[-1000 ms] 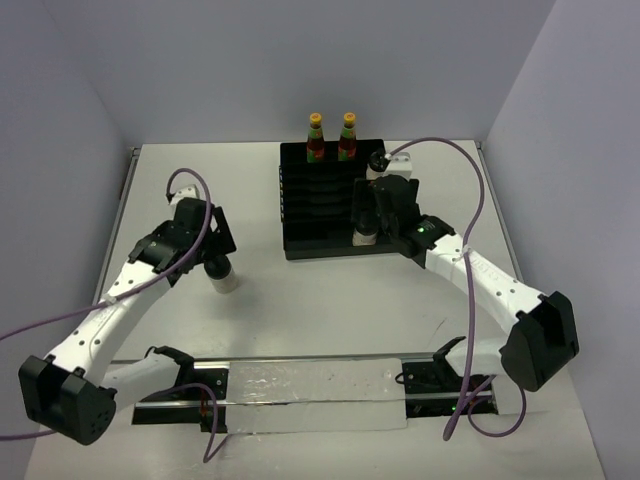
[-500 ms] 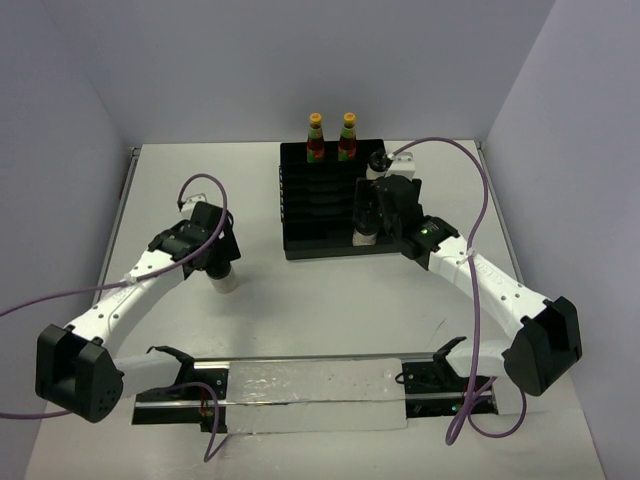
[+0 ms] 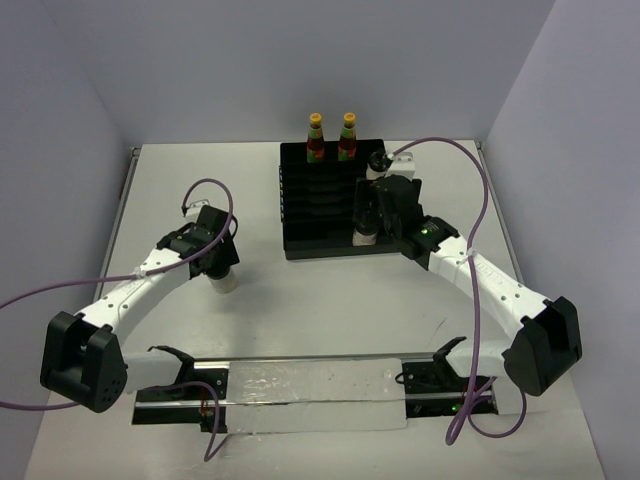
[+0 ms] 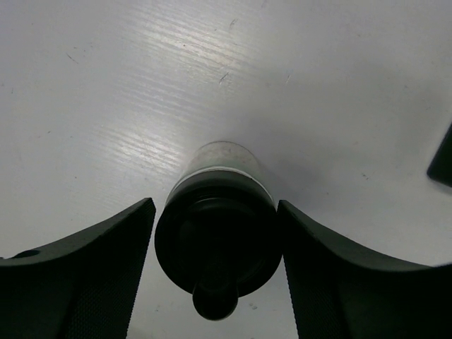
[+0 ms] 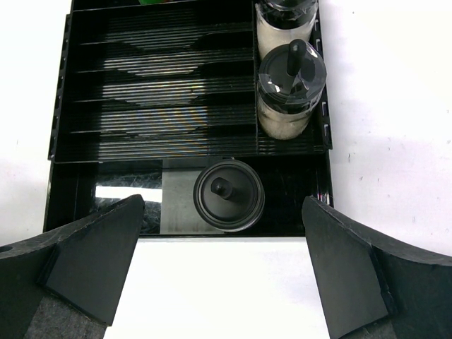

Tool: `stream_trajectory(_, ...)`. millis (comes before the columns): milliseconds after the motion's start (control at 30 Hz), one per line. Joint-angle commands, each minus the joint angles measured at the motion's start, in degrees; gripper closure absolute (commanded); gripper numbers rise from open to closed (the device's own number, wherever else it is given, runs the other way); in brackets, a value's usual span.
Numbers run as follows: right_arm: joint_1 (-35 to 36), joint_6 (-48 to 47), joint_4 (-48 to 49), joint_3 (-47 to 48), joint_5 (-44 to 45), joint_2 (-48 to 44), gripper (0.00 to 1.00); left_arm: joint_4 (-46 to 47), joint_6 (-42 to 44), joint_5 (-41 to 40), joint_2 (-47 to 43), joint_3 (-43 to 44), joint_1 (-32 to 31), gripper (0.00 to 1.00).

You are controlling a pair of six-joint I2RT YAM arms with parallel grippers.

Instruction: Organize the condiment bottles

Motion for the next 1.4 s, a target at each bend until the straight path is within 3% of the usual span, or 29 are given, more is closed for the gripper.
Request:
stream_trajectory(0, -0.28, 0.0, 0.24, 1.52, 0.36, -1.95, 0.0, 2.52, -0.27, 0.2, 0.28, 0.18, -0.25, 0.3)
stream_trajectory(267, -0.28, 0.17, 0.06, 1.35, 0.45, -2.22, 0.0, 1.74, 0.7, 0.05, -1.38, 2.7, -0.25, 0.77)
stream_trajectory(367, -0.28, 0.08, -0.18, 1.33, 0.45, -2.96, 0.0, -0.4, 2.49, -0.62, -2.44, 6.03, -0.25, 0.89)
stream_trajectory(667, -0.29, 0.09, -1.71, 1.97, 0.73, -6.56, 0.0, -2.93, 7.12, 2.59, -2.53, 20.35, -2.8, 0.9)
stream_trajectory(1000, -0.28, -0.52, -3.76, 1.39, 3.52, -10.28, 0.0, 0.11, 6.01, 2.51, 12.39, 34.33, -12.97, 0.9)
stream_trajectory(1367, -0.29, -1.77, -5.48, 0.45, 6.9, -11.99, 0.0, 4.56, 5.08, 4.18, 25.15, 42.67, -19.61, 0.9)
